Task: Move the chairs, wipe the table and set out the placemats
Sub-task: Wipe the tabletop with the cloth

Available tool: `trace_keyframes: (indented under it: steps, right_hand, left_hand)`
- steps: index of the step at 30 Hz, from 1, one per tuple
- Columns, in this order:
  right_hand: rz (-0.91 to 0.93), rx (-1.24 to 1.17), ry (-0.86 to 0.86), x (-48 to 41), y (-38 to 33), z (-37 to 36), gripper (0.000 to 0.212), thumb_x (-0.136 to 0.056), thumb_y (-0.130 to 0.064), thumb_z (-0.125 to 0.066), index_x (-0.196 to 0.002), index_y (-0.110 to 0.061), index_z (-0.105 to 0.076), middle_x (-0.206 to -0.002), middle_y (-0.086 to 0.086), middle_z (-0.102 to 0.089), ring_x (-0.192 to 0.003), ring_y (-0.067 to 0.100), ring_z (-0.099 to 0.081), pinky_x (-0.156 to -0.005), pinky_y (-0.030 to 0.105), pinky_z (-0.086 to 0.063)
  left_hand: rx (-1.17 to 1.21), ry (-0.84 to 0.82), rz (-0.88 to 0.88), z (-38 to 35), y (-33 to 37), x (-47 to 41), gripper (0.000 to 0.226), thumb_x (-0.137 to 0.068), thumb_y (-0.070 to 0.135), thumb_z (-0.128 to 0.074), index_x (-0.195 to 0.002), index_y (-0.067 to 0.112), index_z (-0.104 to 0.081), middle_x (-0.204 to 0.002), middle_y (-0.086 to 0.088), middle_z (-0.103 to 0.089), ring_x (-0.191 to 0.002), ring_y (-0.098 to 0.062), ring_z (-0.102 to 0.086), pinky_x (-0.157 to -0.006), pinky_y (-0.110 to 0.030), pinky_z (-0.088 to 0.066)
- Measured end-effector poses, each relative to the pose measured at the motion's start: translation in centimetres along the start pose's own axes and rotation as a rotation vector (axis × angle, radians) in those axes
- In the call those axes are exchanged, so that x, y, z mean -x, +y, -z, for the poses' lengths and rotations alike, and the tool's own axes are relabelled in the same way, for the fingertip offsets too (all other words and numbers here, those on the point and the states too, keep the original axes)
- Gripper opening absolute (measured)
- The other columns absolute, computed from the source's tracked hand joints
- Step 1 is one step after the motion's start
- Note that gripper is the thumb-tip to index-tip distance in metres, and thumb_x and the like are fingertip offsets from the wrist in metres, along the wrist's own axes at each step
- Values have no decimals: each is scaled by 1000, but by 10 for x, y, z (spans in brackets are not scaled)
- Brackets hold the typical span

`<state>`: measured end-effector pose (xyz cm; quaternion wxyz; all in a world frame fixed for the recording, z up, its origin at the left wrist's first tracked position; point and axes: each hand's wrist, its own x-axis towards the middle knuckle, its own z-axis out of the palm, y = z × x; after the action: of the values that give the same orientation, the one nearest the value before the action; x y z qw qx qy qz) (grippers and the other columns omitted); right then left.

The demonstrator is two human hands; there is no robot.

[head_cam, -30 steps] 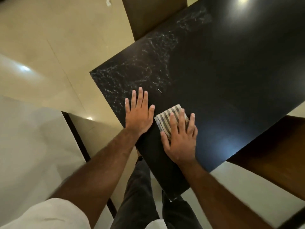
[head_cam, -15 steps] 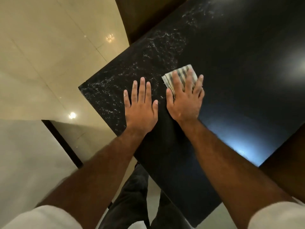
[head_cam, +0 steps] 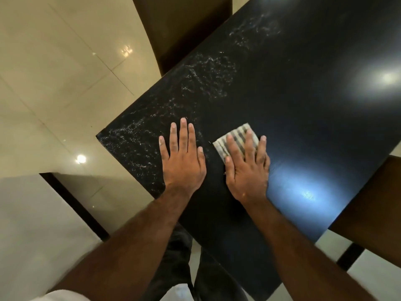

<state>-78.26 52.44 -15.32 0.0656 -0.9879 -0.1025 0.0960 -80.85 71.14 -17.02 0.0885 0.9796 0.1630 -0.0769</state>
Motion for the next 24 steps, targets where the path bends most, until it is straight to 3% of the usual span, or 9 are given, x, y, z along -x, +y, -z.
trace_keyframes:
  steps: [4,9,14,18,21,24]
  right_hand:
    - [-154,-25,81,-60,-9,2,62,-114,-55,-31,-174,-46,-18,-185,6,-4,-168,47,-3,-125,69,-30]
    - [-51,-11,125,-110,-45,-5,61,-114,-56,-28,-174,-44,-22,-185,7,-10,-167,48,-9,-125,68,-30]
    - [166,11,43,-65,-57,-12,60,-115,-54,-32,-174,-47,-20,-185,4,-5,-169,43,-1,-127,64,-26]
    - [199,2,-66,-9,-34,-10,60,-115,-55,-36,-173,-49,-21,-185,-1,3,-170,41,7,-129,63,-24]
    - [146,21,-74,8,-15,-3,61,-114,-56,-36,-173,-51,-19,-185,-2,3,-170,41,6,-127,64,-27]
    - [-37,17,-14,-14,-8,3,60,-114,-56,-35,-172,-49,-22,-185,1,-3,-169,45,-1,-124,68,-31]
  left_hand:
    - [-7,-18,7,0,0,-2,71,-115,46,-19,-175,15,3,-183,-5,17,-169,-28,15,-134,-63,-6]
    - [4,-32,-2,-1,-1,-2,72,-114,45,-19,-175,14,1,-183,-6,16,-169,-28,15,-134,-64,-6]
    - [24,-24,-16,1,-3,1,72,-114,43,-19,-175,9,0,-183,-9,13,-169,-27,13,-134,-62,-7]
    - [161,-34,-52,6,-15,0,70,-113,38,-21,-175,10,-5,-184,-7,7,-170,-20,10,-136,-56,-7]
    - [142,-84,-94,14,-38,-16,70,-113,43,-16,-175,15,-1,-184,-3,12,-169,-23,14,-137,-55,-5]
    - [3,-112,-142,20,-62,-40,72,-113,51,-10,-175,21,10,-182,-2,21,-168,-29,17,-135,-62,-1]
